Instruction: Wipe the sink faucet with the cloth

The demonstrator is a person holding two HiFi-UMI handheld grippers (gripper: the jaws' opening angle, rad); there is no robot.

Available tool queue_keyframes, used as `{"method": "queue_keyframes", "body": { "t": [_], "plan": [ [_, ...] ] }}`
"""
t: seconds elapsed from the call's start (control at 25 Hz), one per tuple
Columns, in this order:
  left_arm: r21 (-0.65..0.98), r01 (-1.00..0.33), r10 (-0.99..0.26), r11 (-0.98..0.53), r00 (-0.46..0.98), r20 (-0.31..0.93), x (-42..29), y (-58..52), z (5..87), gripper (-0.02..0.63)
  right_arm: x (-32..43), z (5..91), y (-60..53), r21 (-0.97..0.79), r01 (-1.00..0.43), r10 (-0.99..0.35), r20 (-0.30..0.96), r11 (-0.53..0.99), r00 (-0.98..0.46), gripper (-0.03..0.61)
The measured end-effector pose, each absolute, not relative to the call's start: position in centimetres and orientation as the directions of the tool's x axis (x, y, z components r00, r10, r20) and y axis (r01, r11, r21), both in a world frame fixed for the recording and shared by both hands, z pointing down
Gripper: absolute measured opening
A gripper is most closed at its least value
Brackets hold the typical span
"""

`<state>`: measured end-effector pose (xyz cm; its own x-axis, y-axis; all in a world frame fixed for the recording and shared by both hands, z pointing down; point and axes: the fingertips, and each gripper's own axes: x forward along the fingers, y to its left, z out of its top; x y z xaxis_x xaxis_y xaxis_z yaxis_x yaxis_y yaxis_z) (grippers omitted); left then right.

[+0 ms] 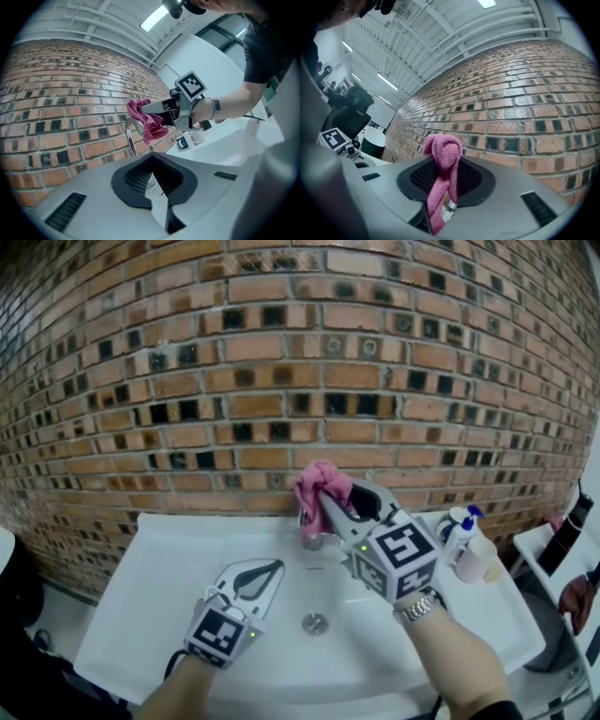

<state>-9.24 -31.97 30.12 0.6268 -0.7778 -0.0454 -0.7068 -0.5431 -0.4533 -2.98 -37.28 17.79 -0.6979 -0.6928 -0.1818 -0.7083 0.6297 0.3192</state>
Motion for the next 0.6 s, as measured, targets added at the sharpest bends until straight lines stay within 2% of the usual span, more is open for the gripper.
{"method": "queue_keyframes", "body": {
  "t": [0.6],
  "plan": [
    [-0.435, -0.716, -0.785, -0.547, 0.619, -0.032, -9.1, -32.2, 30.5, 0.008, -1.7, 17.1, -42.9, 0.214, -0.801, -0.787, -0.165, 0.559, -0.594, 0.103]
  ]
}}
